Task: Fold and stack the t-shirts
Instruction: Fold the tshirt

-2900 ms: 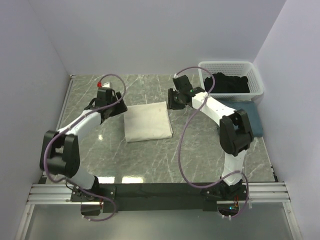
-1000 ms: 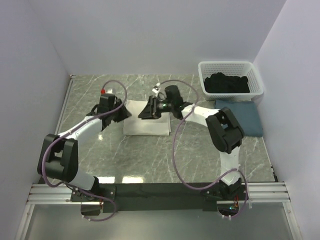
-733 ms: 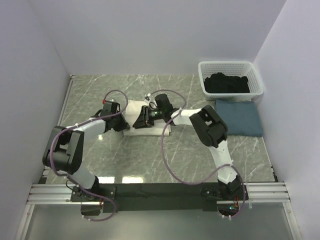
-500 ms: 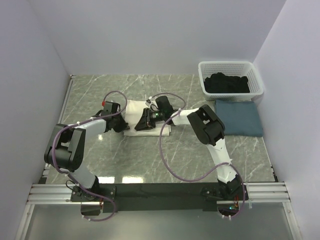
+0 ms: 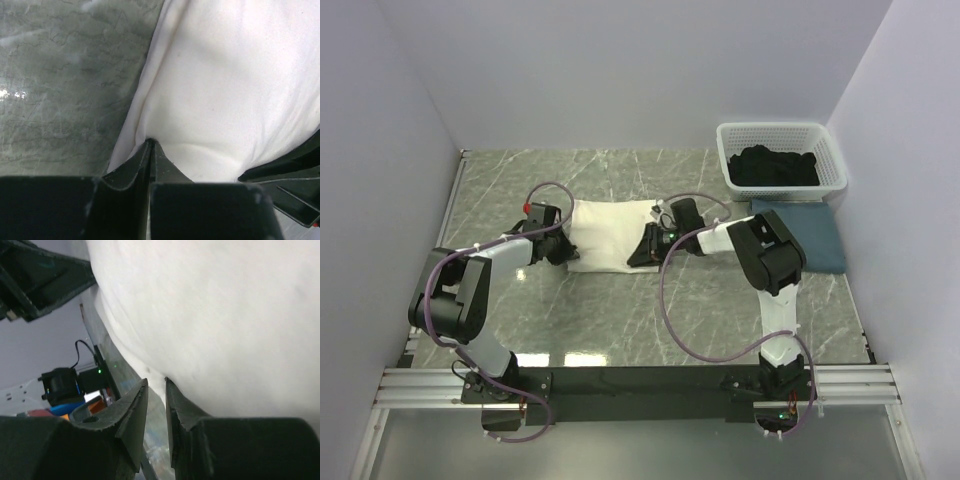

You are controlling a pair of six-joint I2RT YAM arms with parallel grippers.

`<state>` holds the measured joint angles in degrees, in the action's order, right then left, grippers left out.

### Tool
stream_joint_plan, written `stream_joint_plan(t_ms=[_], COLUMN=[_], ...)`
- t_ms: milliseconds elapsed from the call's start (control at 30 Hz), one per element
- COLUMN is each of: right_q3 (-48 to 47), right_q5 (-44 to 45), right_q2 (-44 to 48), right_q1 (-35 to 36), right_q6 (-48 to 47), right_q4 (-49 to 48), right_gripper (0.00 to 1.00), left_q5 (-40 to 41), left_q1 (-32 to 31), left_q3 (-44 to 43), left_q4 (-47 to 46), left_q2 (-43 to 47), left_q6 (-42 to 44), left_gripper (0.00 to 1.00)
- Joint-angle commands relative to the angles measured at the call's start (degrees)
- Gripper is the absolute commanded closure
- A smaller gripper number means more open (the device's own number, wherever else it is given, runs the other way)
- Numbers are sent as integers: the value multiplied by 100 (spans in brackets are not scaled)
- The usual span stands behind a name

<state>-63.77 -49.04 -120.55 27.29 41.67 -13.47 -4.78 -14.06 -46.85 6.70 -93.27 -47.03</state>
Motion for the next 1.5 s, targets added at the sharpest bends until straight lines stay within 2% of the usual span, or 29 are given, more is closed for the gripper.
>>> stream_joint_plan(t_ms=[0, 133, 267, 433, 533, 667, 833, 1000, 1100, 1133, 1233, 1367, 1467], right_q3=[329, 804, 673, 532, 523, 523, 497, 532, 348, 113, -425, -1013, -1550], right_q5=[141, -54, 61, 105, 87, 149, 210, 298, 219, 280, 464, 1088, 1107], right_q2=[15, 5, 251, 374, 392, 357, 278, 558, 865, 919, 1025, 1017, 622], right_q1=[-276, -558, -567, -567, -567, -584, -654, -778, -813, -804, -857, -936, -1041], right_q6=[-625, -370, -677, -783, -792, -853, -775, -713, -739, -765, -678, -345, 15], right_q4=[215, -419, 37, 249, 249, 345, 310, 354, 494, 669, 759, 645, 452], right_gripper=[71, 71, 71, 71, 71, 71, 72, 72, 72, 72, 72, 70, 70], left_q5=[311, 328, 460, -321, -515, -929, -622, -243, -252, -313, -393, -707, -823], left_q1=[-9, -9, -9, -87, -132, -201, -53, 483, 536, 536, 545, 580, 580], left_q3=[150, 106, 211, 440, 598, 572, 633, 756, 432, 179, -200, -1185, -1711], left_q4=[429, 368, 131, -274, -336, -231, 120, 402, 490, 482, 166, -300, -626], left_q2=[-60, 168, 827, 1443, 1400, 787, 337, 722, 1109, 1171, 1154, 366, -311], left_q6=[53, 184, 501, 870, 853, 809, 467, 229, 360, 387, 396, 378, 413], left_gripper=[93, 92, 85, 79, 82, 85, 94, 95, 87, 82, 75, 72, 71])
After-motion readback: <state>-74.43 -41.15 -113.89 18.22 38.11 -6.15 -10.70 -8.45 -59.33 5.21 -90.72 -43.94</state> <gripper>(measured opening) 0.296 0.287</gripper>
